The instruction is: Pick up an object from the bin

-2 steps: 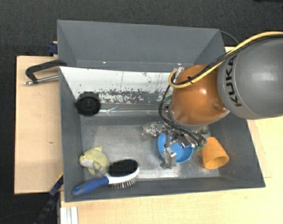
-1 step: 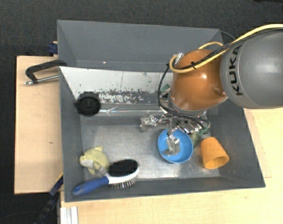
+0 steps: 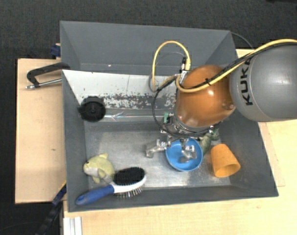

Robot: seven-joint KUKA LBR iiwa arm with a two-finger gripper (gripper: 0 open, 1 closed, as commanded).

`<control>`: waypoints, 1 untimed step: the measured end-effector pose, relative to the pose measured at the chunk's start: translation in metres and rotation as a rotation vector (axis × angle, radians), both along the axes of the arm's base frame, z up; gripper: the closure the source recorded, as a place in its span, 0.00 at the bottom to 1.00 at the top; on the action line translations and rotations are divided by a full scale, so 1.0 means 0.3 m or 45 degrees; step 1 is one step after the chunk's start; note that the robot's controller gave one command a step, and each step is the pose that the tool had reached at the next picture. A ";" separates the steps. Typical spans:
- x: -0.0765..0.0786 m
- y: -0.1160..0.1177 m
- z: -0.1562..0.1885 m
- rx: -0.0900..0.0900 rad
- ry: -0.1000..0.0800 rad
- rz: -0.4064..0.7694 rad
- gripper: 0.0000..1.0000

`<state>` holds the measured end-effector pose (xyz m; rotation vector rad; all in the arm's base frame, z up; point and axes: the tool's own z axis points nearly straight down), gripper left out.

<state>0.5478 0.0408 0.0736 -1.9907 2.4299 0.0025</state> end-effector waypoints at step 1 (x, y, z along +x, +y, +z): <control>0.002 0.001 0.003 0.001 -0.002 -0.001 1.00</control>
Offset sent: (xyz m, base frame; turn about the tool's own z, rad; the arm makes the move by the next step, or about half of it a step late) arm 0.0000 0.0000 0.0000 0.0000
